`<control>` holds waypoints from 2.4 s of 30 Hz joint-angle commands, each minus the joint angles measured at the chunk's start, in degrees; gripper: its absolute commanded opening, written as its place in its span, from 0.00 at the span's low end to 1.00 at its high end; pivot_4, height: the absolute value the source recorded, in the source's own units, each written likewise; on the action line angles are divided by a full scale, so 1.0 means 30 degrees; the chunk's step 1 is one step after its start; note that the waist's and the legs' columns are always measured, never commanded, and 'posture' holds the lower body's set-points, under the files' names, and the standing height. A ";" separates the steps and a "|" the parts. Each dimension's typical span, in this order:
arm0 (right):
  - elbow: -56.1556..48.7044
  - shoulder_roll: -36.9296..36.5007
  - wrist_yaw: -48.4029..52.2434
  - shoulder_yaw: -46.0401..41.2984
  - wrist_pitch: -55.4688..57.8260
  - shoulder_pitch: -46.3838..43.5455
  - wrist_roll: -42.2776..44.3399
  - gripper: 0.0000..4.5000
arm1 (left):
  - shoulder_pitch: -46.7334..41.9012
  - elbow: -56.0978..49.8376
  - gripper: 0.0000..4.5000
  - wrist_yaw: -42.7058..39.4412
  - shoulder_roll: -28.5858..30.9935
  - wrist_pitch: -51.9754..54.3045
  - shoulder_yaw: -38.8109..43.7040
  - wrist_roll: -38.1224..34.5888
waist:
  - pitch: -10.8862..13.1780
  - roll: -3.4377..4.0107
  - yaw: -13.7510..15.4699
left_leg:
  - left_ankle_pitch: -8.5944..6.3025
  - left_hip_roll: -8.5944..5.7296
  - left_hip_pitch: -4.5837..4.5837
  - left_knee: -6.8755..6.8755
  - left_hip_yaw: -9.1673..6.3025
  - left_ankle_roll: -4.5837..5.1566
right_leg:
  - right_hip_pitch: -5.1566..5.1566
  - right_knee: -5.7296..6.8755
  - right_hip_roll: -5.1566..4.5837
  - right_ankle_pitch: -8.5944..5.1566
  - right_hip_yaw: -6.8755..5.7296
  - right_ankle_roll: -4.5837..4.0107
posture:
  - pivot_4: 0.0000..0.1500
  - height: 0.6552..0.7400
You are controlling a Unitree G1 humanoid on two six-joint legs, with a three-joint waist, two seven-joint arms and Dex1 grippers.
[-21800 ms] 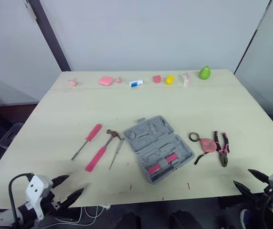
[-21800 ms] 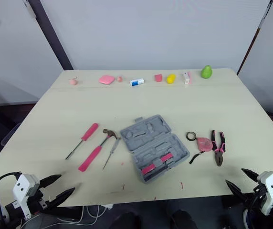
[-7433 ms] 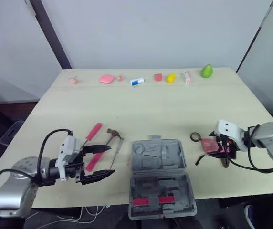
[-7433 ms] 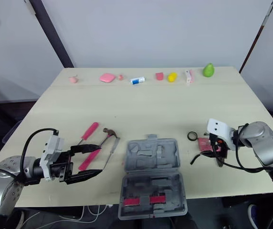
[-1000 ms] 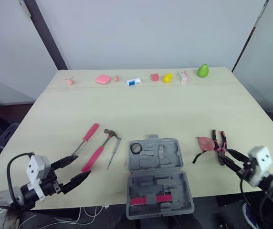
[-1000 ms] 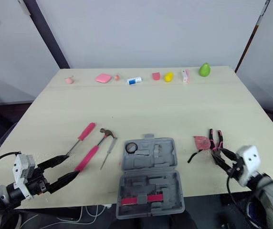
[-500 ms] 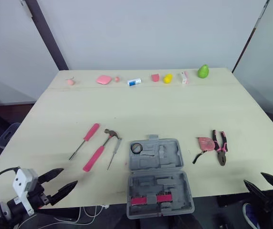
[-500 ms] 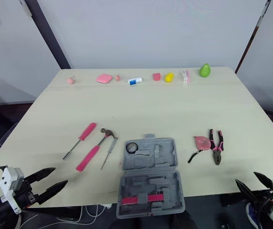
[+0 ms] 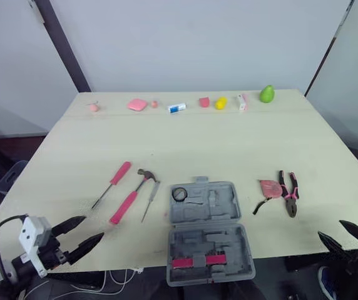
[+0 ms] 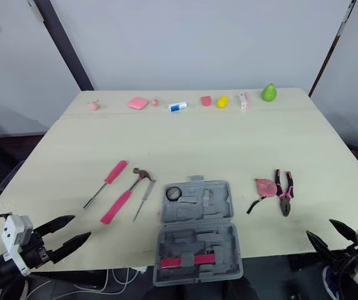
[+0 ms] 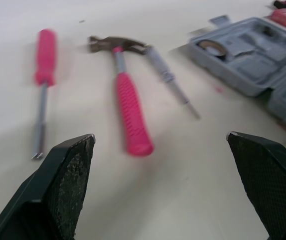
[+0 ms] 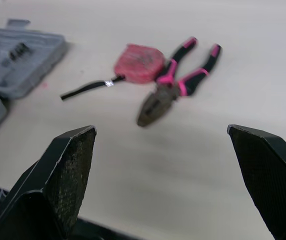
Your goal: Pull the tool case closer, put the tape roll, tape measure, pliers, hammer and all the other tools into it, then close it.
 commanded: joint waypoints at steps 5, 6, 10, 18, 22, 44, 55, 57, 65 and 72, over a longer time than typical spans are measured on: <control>-0.2587 -0.0804 -0.1653 0.1233 0.1952 -0.1357 -0.0321 0.98 | -0.1634 -0.2697 1.00 -0.0074 0.0434 0.1140 -0.1070 -0.0579 | -0.0002 0.0003 0.0215 | 0.0000 -0.0017 -0.0007 0.0000 0.0004 0.0000 | 0.0000 0.0000 0.0012 0.0010 -0.0008 -0.0015 | 1.00 1.00; -0.2870 -0.0859 -0.2017 0.1528 0.2329 -0.1590 -0.0450 0.98 | -0.1899 -0.2874 1.00 -0.0191 0.0492 0.1264 -0.1263 -0.0565 | -0.0003 0.0002 0.0228 | 0.0001 -0.0021 -0.0010 0.0006 0.0007 0.0000 | 0.0000 0.0002 0.0014 0.0011 -0.0010 -0.0016 | 1.00 1.00; -0.3941 -0.0972 -0.2995 0.2978 0.3267 -0.2095 -0.1381 0.98 | -0.2818 -0.3704 1.00 -0.0450 0.0674 0.1946 -0.2016 -0.0710 | -0.0004 0.0004 0.0241 | 0.0001 -0.0030 -0.0010 0.0014 0.0007 0.0001 | 0.0013 0.0003 0.0029 0.0014 -0.0017 -0.0017 | 1.00 1.00; -0.5018 0.0421 -0.7092 0.5561 0.6178 -0.4167 -0.3050 0.98 | -0.5144 -0.5948 1.00 -0.0808 0.1109 0.4299 -0.3984 -0.1492 | -0.0004 0.0003 0.0236 | 0.0003 -0.0030 -0.0035 0.0027 -0.0003 0.0001 | 0.0014 0.0010 0.0039 0.0017 -0.0047 -0.0017 | 1.00 1.00; -0.4892 0.1697 -0.9242 0.6589 0.7729 -0.5126 -0.3784 0.98 | -0.6284 -0.6680 1.00 -0.1122 0.1353 0.5400 -0.4729 -0.2068 | -0.0003 0.0003 0.0229 | 0.0003 -0.0031 -0.0041 0.0020 -0.0007 0.0001 | 0.0013 0.0004 0.0047 0.0020 -0.0050 -0.0010 | 1.00 1.00; -0.3080 0.6603 -1.5419 0.6497 1.2036 -0.8054 -0.4686 0.98 | -0.9508 -0.8554 1.00 -0.1416 0.1763 0.7869 -0.6094 -0.3079 | 0.0003 0.0013 0.0182 | 0.0004 -0.0028 -0.0057 0.0015 -0.0034 0.0001 | 0.0009 0.0002 0.0068 0.0054 -0.0065 0.0045 | 1.00 1.00; -0.2865 0.6645 -1.6003 0.7086 1.2477 -0.8337 -0.5705 0.24 | -0.9436 -0.8623 1.00 -0.1361 0.1618 0.7814 -0.6125 -0.3030 | 0.0001 0.0011 0.0135 | 0.0004 -0.0028 -0.0054 0.0016 -0.0031 0.0001 | 0.0009 0.0003 0.0070 0.0055 -0.0062 0.0047 | 1.00 1.00; -0.2911 0.6715 -1.6010 0.7176 1.2521 -0.8348 -0.5802 0.07 | -0.9408 -0.8561 1.00 -0.1380 0.1616 0.7749 -0.6091 -0.3000 | 0.0001 0.0011 0.0136 | 0.0004 -0.0027 -0.0054 0.0017 -0.0034 0.0001 | 0.0009 0.0004 0.0071 0.0055 -0.0063 0.0047 | 1.00 1.00; -0.3120 0.6330 -1.5437 0.7583 1.2544 -0.8295 -0.6066 0.01 | -0.9259 -0.8344 1.00 -0.1485 0.1546 0.7416 -0.6082 -0.2870 | 0.0000 0.0010 0.0141 | 0.0004 -0.0028 -0.0053 0.0017 -0.0031 0.0001 | 0.0010 0.0001 0.0070 0.0055 -0.0062 0.0047 | 1.00 1.00; -0.4067 0.4740 -1.3571 0.8394 1.2660 -0.7714 -0.5892 0.01 | -0.9198 -0.8356 1.00 -0.1691 0.1585 0.7244 -0.6139 -0.2913 | 0.0001 0.0011 0.0148 | 0.0004 -0.0028 -0.0055 0.0016 -0.0031 0.0002 | 0.0009 0.0000 0.0070 0.0054 -0.0063 0.0048 | 1.00 1.00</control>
